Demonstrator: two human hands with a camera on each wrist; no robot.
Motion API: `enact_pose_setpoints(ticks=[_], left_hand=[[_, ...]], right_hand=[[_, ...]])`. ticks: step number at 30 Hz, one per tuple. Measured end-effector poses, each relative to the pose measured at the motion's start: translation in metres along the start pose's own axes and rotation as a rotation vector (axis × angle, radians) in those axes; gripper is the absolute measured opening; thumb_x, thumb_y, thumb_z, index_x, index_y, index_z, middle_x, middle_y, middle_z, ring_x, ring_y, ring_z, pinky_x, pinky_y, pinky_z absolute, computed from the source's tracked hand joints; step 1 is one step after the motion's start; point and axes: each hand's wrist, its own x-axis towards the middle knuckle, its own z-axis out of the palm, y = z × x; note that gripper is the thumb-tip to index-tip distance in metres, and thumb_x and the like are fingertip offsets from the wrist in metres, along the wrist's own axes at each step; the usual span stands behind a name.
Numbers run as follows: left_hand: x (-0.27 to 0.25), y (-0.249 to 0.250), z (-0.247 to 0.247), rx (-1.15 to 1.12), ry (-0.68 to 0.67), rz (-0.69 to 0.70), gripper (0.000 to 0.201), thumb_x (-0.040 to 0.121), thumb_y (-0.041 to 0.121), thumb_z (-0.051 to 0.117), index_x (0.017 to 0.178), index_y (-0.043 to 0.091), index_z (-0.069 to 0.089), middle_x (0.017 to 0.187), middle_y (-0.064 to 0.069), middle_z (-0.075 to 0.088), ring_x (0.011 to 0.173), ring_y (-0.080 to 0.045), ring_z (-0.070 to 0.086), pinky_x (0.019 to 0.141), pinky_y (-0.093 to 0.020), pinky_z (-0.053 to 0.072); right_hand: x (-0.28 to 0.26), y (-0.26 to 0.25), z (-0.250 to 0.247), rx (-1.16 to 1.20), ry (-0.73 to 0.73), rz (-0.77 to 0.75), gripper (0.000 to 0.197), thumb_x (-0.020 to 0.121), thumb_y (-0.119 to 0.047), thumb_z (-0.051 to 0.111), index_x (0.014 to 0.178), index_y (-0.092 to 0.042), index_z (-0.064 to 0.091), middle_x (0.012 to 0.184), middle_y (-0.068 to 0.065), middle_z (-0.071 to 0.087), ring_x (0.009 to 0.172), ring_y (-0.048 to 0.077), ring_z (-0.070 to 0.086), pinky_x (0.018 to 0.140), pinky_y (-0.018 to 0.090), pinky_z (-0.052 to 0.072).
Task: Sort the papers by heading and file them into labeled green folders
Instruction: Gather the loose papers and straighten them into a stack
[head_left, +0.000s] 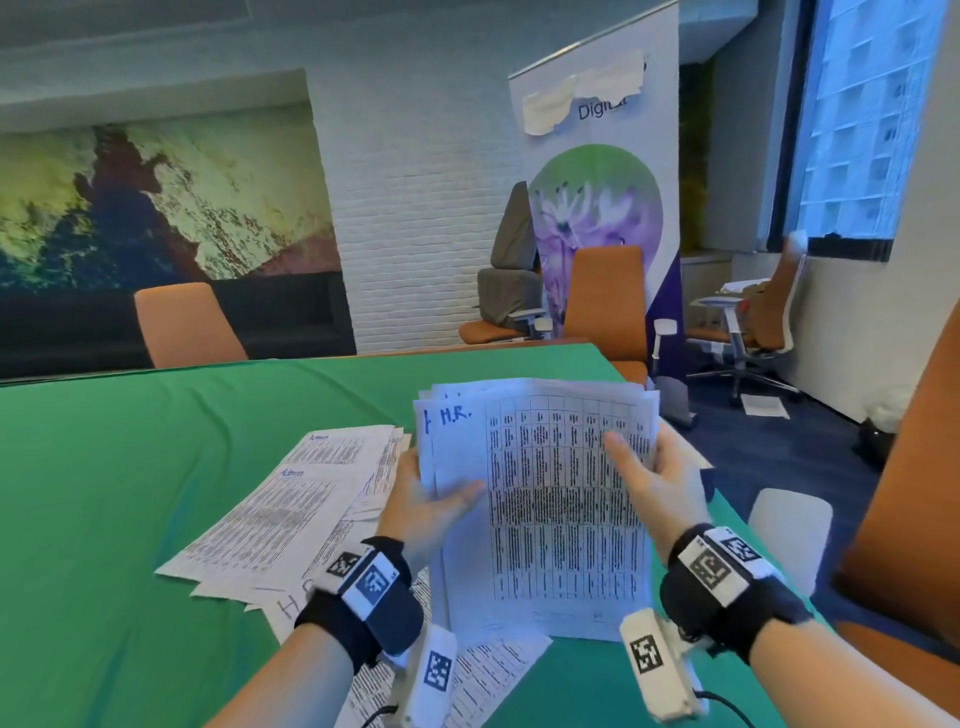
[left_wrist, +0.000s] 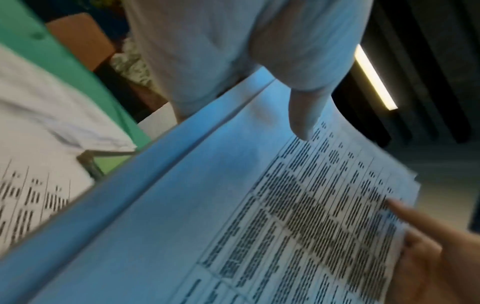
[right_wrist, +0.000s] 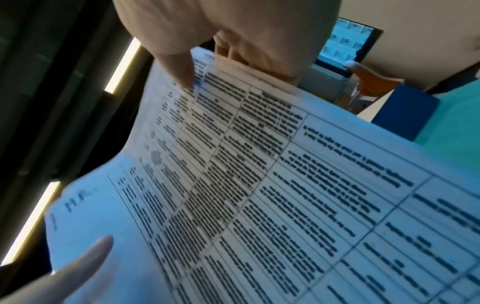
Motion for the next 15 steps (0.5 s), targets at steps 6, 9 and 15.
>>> enact_pose_setpoints(ticks=[6, 9, 15], left_hand=[[-0.002, -0.014, 0.004, -0.084, -0.066, -0.081, 0.078, 0.073, 0.014, 0.078, 0.122, 0.030, 0.019, 0.120, -0.005, 0.058, 0.104, -0.022, 0.062, 0.091, -0.041, 0.050], [0.000, -0.016, 0.009, 0.020, 0.078, -0.038, 0.048, 0.086, 0.011, 0.063, 0.118, 0.025, 0.031, 0.117, -0.002, 0.058, 0.109, -0.025, 0.058, 0.095, -0.044, 0.046], [-0.005, 0.005, 0.026, 0.068, 0.271, 0.142, 0.023, 0.095, 0.012, 0.046, 0.117, 0.017, 0.044, 0.114, 0.000, 0.060, 0.103, -0.019, 0.057, 0.094, -0.036, 0.044]], right_hand=[[-0.008, 0.022, 0.002, 0.187, -0.265, 0.045, 0.076, 0.069, -0.013, 0.059, 0.140, -0.026, 0.036, 0.127, -0.004, 0.058, 0.117, 0.015, 0.052, 0.090, 0.033, 0.042], [-0.013, 0.025, 0.000, 0.000, -0.130, 0.041, 0.042, 0.087, 0.006, 0.051, 0.120, -0.019, 0.044, 0.103, -0.004, 0.057, 0.102, 0.020, 0.053, 0.074, 0.022, 0.040], [-0.015, 0.003, 0.001, -0.196, 0.012, -0.180, 0.009, 0.093, -0.015, 0.055, 0.089, -0.021, 0.061, 0.087, 0.005, 0.069, 0.083, 0.024, 0.065, 0.077, 0.041, 0.054]])
